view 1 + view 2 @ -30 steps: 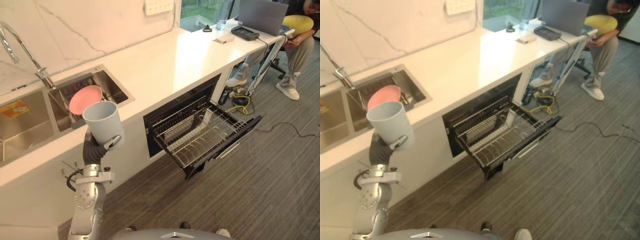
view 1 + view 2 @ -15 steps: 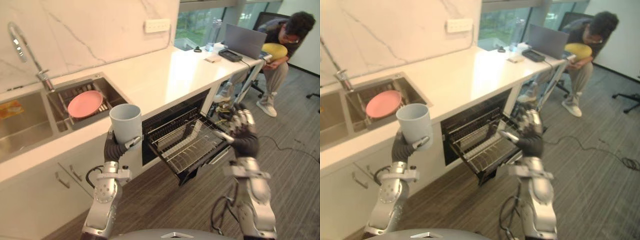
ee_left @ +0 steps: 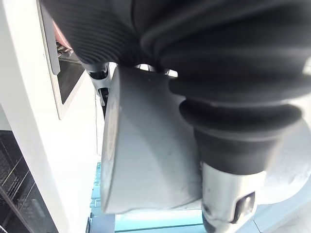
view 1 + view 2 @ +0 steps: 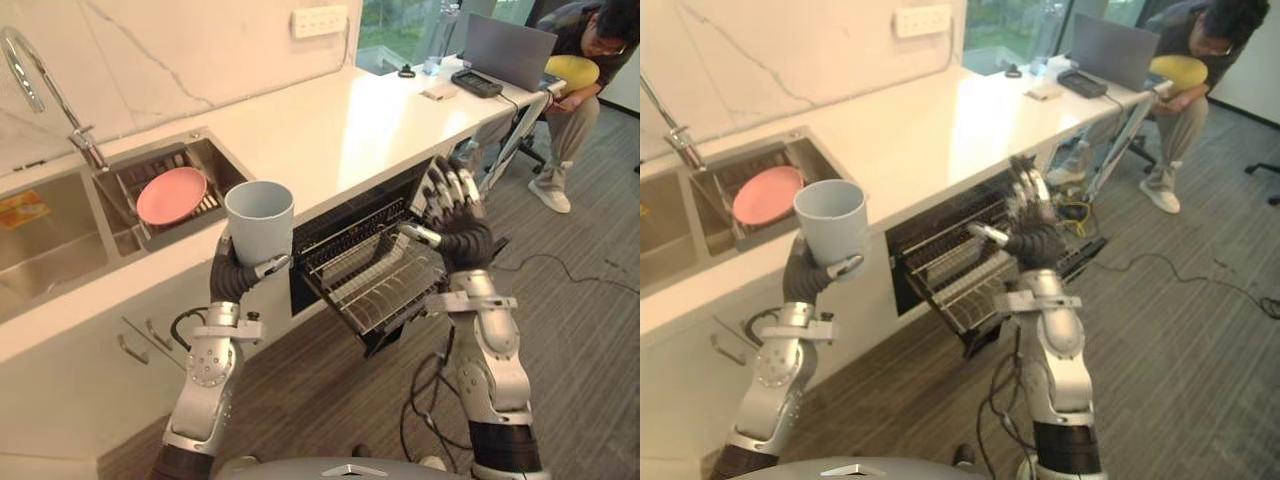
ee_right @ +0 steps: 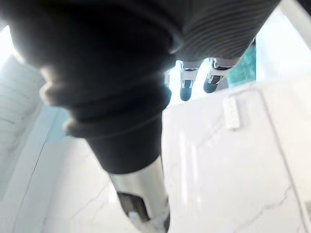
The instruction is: Walk over to the sink, pick up the cup, carry it to the dishwasher, place the cup inside the dishwasher, then close the dishwasher door
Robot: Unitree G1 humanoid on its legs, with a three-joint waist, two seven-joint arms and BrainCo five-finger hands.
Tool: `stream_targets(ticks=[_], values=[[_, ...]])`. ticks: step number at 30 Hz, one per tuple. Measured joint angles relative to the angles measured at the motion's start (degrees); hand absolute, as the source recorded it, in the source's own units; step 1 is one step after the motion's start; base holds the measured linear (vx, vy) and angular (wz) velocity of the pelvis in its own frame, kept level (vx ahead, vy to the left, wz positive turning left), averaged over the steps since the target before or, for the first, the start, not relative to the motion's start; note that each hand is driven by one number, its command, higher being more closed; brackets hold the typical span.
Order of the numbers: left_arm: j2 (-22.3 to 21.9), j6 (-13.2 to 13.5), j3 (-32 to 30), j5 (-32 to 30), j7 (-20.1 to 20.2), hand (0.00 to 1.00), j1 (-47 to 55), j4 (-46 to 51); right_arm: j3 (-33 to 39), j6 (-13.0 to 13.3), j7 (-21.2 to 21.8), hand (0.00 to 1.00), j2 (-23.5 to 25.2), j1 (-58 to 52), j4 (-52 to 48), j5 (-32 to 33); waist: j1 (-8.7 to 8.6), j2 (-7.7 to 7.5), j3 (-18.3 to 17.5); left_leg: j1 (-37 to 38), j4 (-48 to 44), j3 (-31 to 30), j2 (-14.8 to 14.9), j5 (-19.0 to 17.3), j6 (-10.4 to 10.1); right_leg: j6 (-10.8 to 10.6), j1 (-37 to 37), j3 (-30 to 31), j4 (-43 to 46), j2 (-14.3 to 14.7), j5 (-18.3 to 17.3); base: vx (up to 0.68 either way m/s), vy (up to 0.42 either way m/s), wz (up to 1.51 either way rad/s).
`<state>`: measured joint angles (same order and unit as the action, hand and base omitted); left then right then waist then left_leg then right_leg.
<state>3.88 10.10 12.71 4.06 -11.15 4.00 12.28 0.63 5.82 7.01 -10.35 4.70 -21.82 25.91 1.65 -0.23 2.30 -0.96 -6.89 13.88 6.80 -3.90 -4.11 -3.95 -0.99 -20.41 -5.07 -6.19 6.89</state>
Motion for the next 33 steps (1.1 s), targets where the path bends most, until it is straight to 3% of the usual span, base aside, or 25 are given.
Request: stream_targets(ticks=[7,14,22,28,33], values=[[0.3,-0.1,1.4,-6.6,-3.9,1.00,-0.5,-2.3,-9.4,-2.7,4.9,0.00,1.4,1.1,0.0,10.0,0.89,-0.45,0.3,-0.1,0.2,-1.3,-0.8,0.1,0.4,-0.3,-0.7,-1.3,0.0,-0.7,-0.1,0.01,0.011,0.10],[0.2,-0.1,3.7,-13.9,-9.7,1.00,-1.3,-4.2,-14.1,-3.8,4.7,0.00,1.6,2.7,0.1,10.9,0.75,-0.45,0.3,-0.4,1.2,-1.3,-0.8,1.2,0.3,-0.2,-0.2,-1.8,0.0,-0.6,0.0,-0.01,-0.005,0.03],[-0.1,-0.1,4.5,-20.2,-18.6,1.00,-3.1,-4.2,-17.2,-3.8,-0.3,0.00,3.2,2.7,0.3,9.6,0.51,-0.45,0.2,-0.4,1.9,-1.3,-0.7,1.7,0.2,-0.1,0.2,-1.8,0.0,-0.5,0.1,0.00,0.000,0.00],[-0.6,-0.1,5.5,-21.2,-22.6,1.00,-4.4,-4.2,-18.7,-3.8,-4.0,0.00,4.1,2.3,0.4,5.2,0.53,-0.44,0.2,-0.4,1.9,-1.2,-0.7,1.7,0.2,-0.1,0.2,-1.8,0.0,-0.5,0.1,0.00,0.000,0.00],[-0.6,-0.1,5.6,-22.4,-23.7,1.00,-4.9,-4.2,-20.1,-3.7,-6.5,0.00,5.1,2.0,0.5,5.1,0.37,-0.42,0.1,-0.4,1.9,-1.2,-0.7,1.7,0.2,-0.1,0.3,-1.7,0.0,-0.4,0.1,0.00,0.000,0.00]])
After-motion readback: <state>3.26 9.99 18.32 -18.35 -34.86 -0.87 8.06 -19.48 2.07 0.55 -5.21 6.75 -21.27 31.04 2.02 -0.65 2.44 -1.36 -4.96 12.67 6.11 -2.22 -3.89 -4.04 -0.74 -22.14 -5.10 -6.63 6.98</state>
